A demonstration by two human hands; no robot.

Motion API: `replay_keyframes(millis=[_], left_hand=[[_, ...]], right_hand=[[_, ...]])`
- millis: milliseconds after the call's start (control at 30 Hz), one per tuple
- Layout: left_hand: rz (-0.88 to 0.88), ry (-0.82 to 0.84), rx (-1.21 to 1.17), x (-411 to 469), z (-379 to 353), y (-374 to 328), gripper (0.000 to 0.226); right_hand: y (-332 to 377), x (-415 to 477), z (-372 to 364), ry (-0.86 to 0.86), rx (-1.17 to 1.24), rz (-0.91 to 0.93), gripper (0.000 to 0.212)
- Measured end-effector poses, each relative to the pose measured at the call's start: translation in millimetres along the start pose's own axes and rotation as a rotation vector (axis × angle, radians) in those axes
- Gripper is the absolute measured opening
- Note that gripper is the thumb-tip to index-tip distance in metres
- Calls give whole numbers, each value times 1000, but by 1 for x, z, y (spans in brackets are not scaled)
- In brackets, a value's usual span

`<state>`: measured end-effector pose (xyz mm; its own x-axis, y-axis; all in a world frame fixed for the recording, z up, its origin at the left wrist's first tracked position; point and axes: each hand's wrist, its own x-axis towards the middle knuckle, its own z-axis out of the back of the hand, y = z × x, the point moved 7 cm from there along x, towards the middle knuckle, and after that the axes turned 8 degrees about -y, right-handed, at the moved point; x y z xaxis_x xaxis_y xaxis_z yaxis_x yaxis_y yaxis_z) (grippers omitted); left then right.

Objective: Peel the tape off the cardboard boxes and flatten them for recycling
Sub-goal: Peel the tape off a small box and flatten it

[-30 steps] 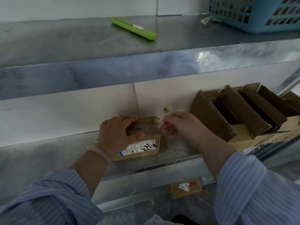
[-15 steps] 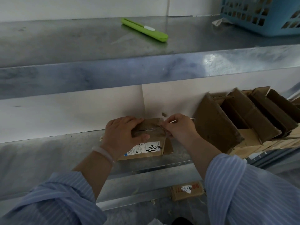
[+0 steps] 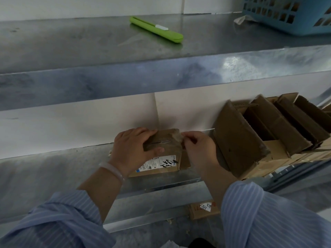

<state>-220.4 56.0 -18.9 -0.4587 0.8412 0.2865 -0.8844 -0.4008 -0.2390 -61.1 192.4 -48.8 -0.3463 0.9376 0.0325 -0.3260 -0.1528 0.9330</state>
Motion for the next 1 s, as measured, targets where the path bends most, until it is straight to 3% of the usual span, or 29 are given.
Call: replay_keyframes(millis=[100,200,333,700,1000], left_hand=[[-10,4,11,1,0,-1,82],[-8,7,9,0,0,-1,84],[-9,9,12,0,1,-1,86],[-14,18,8,0,-1,1,85],[-20,5,17,0,2,-1,87]], right_hand=[[4,-7,-1,50,-77,97,16],[1,-3,3,76,-34,32,2],[12,9,5,102,-85,40,6],[12,16,11,51,249,-105,15],[32,10,0,196,392,-91,22]])
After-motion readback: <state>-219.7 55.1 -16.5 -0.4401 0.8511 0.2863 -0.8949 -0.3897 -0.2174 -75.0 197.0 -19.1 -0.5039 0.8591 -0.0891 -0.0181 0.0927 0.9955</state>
